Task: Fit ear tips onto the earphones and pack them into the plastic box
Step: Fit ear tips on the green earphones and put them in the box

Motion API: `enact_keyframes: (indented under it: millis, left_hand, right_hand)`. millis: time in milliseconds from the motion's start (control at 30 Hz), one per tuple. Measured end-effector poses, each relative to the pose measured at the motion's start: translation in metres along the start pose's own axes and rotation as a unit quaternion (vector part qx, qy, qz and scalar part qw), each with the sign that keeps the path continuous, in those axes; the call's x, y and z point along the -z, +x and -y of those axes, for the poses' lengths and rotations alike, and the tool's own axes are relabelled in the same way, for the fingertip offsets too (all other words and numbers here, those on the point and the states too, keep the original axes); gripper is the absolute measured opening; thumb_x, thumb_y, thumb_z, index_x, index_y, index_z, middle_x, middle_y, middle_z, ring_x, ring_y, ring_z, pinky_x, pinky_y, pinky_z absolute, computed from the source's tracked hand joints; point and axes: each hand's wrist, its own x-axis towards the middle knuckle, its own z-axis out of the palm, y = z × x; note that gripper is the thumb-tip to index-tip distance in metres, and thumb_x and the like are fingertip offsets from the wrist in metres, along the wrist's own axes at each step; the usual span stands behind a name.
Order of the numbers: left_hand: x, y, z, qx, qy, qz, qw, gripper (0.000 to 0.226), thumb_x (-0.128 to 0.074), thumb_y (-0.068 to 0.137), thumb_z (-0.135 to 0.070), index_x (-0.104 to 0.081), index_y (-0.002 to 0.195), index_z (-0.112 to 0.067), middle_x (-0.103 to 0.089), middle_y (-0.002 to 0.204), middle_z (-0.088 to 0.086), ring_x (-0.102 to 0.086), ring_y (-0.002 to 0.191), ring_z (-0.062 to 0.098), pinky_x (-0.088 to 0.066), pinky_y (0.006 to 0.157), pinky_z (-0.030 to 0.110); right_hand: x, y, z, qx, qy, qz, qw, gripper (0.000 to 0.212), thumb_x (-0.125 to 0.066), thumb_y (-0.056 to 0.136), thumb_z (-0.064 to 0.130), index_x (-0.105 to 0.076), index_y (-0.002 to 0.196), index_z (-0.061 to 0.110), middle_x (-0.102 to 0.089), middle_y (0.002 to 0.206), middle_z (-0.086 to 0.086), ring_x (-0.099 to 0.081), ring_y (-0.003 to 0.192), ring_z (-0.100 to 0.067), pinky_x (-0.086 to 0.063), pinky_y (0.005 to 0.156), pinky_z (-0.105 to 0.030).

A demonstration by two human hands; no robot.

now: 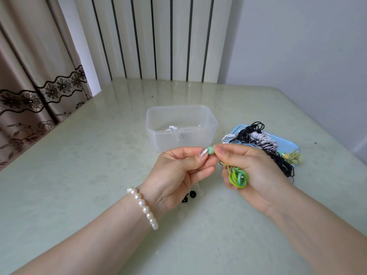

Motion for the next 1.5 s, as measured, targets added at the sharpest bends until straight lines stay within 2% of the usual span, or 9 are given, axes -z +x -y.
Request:
enact_keyframes:
  millis: [200,300,400,600,867,1100,1233,1367,1500]
  left_hand:
    - [-0.004,0.000,0.004,-0.052,-0.015,-0.006,0.999,0.016,-0.061,0.061,-0.006,-0.062,0.076,0.000,-0.068,0.059,0.008,-0.067,0.055,0.009,-0.056,0.056,0.019]
    - [-0.003,0.001,0.004,-0.035,-0.015,0.003,0.999,0.019,-0.060,0.063,-0.008,-0.064,0.080,0.000,-0.070,0.063,0.007,-0.068,0.059,0.009,-0.056,0.057,0.019]
    - [-0.002,0.001,0.000,-0.009,-0.019,0.019,1.000,0.016,-0.059,0.066,-0.013,-0.071,0.068,-0.003,-0.071,0.067,0.008,-0.070,0.062,0.011,-0.056,0.057,0.021]
    - [0.000,-0.001,-0.003,0.012,-0.008,0.022,1.000,0.013,-0.060,0.064,-0.010,-0.072,0.062,-0.006,-0.071,0.068,0.007,-0.070,0.063,0.011,-0.056,0.055,0.020]
    - [-0.001,0.001,-0.002,0.010,-0.016,0.011,1.000,0.014,-0.060,0.063,-0.010,-0.072,0.057,-0.007,-0.069,0.059,0.005,-0.067,0.055,0.008,-0.055,0.052,0.018]
    - [0.008,0.007,-0.016,-0.034,0.006,-0.005,0.999,0.026,-0.061,0.068,-0.024,-0.066,0.077,0.000,-0.071,0.069,0.011,-0.069,0.062,0.015,-0.057,0.059,0.023]
    - [0.026,0.017,-0.029,-0.090,0.055,-0.067,0.992,0.025,-0.056,0.086,-0.022,-0.062,0.078,0.001,-0.069,0.064,0.010,-0.068,0.058,0.016,-0.058,0.060,0.024]
    - [0.040,0.024,-0.027,-0.106,0.192,-0.105,0.970,0.020,-0.059,0.087,-0.012,-0.062,0.072,0.001,-0.066,0.064,0.011,-0.063,0.050,0.013,-0.056,0.056,0.023]
    - [0.045,0.027,-0.024,-0.104,0.302,-0.100,0.942,0.018,-0.062,0.086,-0.009,-0.064,0.072,0.003,-0.065,0.061,0.006,-0.060,0.050,0.010,-0.052,0.056,0.022]
  right_hand:
    - [-0.005,-0.004,0.003,-0.016,0.083,0.033,0.996,0.015,-0.063,0.064,0.020,-0.067,0.073,0.009,-0.048,0.048,0.002,-0.034,0.033,-0.008,-0.026,0.031,-0.013]
    - [-0.003,-0.001,0.003,-0.014,0.058,0.015,0.998,0.024,-0.065,0.063,0.022,-0.068,0.081,0.007,-0.044,0.052,0.000,-0.036,0.034,-0.008,-0.027,0.032,-0.014]
    - [0.001,0.000,0.004,0.010,0.009,-0.008,1.000,0.029,-0.066,0.062,0.025,-0.070,0.086,0.008,-0.041,0.054,-0.001,-0.036,0.036,-0.008,-0.026,0.036,-0.018]
    - [0.000,-0.002,0.006,0.066,-0.074,-0.017,0.995,0.028,-0.065,0.061,0.028,-0.071,0.082,0.011,-0.054,0.045,0.010,-0.037,0.036,-0.005,-0.028,0.036,-0.018]
    - [-0.004,-0.004,0.005,0.066,-0.061,-0.023,0.996,0.025,-0.066,0.062,0.027,-0.072,0.081,0.012,-0.051,0.044,0.010,-0.039,0.038,-0.003,-0.030,0.036,-0.018]
    - [-0.005,0.015,0.029,0.101,-0.097,-0.041,0.989,0.005,-0.066,0.077,0.013,-0.070,0.079,0.014,-0.054,0.048,0.008,-0.042,0.037,0.000,-0.031,0.035,-0.014]
    - [-0.007,0.078,0.061,0.189,-0.209,-0.114,0.953,0.004,-0.069,0.080,0.014,-0.070,0.084,0.014,-0.054,0.059,-0.001,-0.045,0.037,0.002,-0.034,0.034,-0.015]
    - [-0.017,0.142,0.069,0.197,-0.324,-0.119,0.918,0.018,-0.071,0.079,0.019,-0.071,0.093,0.008,-0.053,0.059,-0.001,-0.047,0.047,-0.012,-0.036,0.034,-0.016]
    - [-0.031,0.175,0.044,0.201,-0.498,-0.086,0.839,0.019,-0.072,0.078,0.021,-0.072,0.095,0.012,-0.069,0.088,-0.006,-0.060,0.079,-0.019,-0.041,0.068,-0.021]
